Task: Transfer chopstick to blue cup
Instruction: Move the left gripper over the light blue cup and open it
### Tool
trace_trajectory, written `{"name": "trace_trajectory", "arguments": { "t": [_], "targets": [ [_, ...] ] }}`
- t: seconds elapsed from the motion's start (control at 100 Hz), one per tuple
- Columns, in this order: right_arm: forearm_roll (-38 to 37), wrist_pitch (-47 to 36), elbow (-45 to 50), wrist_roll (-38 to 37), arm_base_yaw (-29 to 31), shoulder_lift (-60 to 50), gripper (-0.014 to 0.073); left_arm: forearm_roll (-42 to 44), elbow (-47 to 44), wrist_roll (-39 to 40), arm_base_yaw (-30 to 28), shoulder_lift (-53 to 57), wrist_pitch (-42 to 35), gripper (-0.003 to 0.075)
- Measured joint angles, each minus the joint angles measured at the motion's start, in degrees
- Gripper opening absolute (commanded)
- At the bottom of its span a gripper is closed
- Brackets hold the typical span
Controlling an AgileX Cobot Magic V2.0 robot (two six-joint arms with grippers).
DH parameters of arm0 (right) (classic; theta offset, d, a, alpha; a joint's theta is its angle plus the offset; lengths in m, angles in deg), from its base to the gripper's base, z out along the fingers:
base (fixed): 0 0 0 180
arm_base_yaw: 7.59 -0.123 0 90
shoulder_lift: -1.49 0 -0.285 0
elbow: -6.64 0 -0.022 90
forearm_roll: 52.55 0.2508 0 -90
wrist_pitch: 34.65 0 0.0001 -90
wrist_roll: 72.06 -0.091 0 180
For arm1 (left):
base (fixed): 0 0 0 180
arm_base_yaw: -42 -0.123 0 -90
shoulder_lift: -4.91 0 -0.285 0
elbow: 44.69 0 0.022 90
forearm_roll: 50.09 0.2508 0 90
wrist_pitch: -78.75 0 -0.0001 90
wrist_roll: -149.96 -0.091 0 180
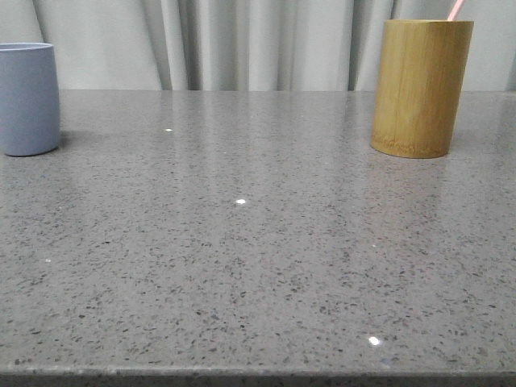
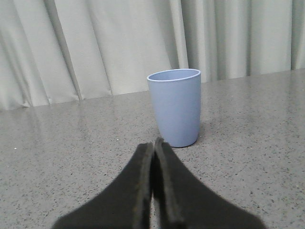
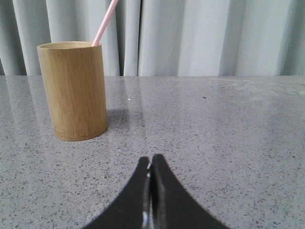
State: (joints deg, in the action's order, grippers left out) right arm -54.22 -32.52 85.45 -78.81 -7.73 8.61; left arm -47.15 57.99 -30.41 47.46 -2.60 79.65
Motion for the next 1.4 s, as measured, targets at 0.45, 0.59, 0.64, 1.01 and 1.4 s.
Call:
{"name": "trace_trajectory", "arguments": {
  "t": [0.45, 0.59, 0.64, 1.01, 1.4],
  "targets": [
    [0.0, 0.0, 0.0, 0.0, 0.0, 0.0, -0.0067, 0.0, 0.0, 0.0, 0.0, 0.0, 0.0, -0.0019],
    [0.0, 0.0, 0.0, 0.0, 0.0, 0.0, -0.0067, 0.0, 0.0, 0.0, 0.0, 0.0, 0.0, -0.0019],
    [0.0, -0.1, 0.0, 0.0, 0.0, 0.0, -0.0067, 0.0, 0.0, 0.0, 0.0, 0.0, 0.0, -0.0019],
    [0.0, -14.3, -0.7, 0.0, 0.0, 0.0, -0.0067, -2.0, 1.2, 0.0, 0.0, 0.0, -3.3, -0.0019],
    [0.0, 19.0, -28.5, 0.0, 0.0, 6.6, -0.0067, -11.5, 25.5, 0.0, 0.0, -11.7, 16.6, -0.0019]
  ]
}}
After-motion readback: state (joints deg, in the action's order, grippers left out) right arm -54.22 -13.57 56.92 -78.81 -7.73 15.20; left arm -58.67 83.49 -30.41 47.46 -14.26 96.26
